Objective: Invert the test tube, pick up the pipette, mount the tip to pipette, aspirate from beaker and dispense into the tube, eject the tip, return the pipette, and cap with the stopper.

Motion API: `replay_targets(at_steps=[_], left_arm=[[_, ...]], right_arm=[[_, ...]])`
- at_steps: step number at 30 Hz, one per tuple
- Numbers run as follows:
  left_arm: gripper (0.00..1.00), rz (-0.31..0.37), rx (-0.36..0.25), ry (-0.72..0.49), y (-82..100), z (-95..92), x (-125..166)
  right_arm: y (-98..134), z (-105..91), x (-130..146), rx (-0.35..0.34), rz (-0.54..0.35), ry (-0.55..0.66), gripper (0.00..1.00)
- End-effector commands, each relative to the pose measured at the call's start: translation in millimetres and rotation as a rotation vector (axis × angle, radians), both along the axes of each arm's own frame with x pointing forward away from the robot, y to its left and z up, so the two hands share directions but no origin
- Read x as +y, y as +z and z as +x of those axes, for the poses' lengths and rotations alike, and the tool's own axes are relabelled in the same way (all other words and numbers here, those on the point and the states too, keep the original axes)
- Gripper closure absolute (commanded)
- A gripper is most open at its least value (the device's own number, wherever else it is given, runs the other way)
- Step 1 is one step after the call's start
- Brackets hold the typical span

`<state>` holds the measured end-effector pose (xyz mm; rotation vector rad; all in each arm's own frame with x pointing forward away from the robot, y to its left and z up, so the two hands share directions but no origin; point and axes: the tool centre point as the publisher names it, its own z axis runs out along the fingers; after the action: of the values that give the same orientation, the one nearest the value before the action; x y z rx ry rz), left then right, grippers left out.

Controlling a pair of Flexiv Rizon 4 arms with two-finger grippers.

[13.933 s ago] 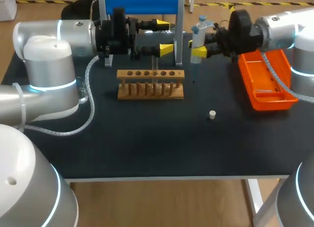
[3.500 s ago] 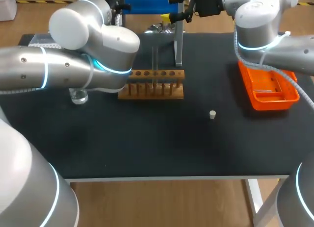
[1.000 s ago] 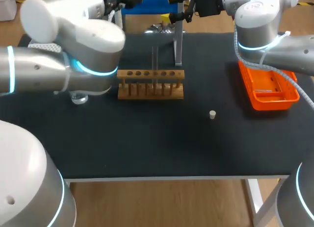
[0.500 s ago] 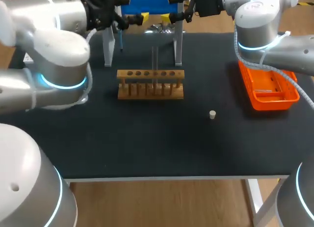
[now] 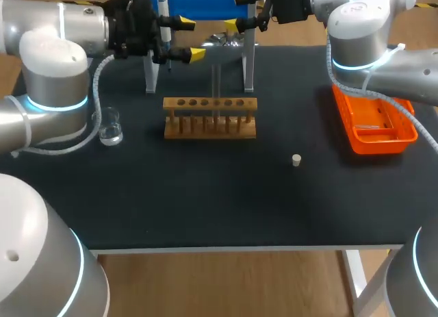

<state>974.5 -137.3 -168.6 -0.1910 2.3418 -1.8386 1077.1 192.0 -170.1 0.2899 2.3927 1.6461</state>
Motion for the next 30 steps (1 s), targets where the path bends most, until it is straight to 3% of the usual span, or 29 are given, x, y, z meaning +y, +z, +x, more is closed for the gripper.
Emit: replay_targets(at_steps=[1,9,30], left_arm=[[0.0,-0.01,0.053,-0.205,-12.7,7.1,-5.6],[0.0,0.031,0.066,-0.207,-27.2,7.0,-17.7],[0.0,0.143,0.087,-0.023,-64.3,-4.4,-36.2]], right_arm=[[0.9,0.2,-0.9,0.002,-0.003,0.003,0.0],[0.9,0.2,-0.9,0.002,-0.003,0.003,0.0],[0.9,0.2,-0.9,0.002,-0.003,0.003,0.0]])
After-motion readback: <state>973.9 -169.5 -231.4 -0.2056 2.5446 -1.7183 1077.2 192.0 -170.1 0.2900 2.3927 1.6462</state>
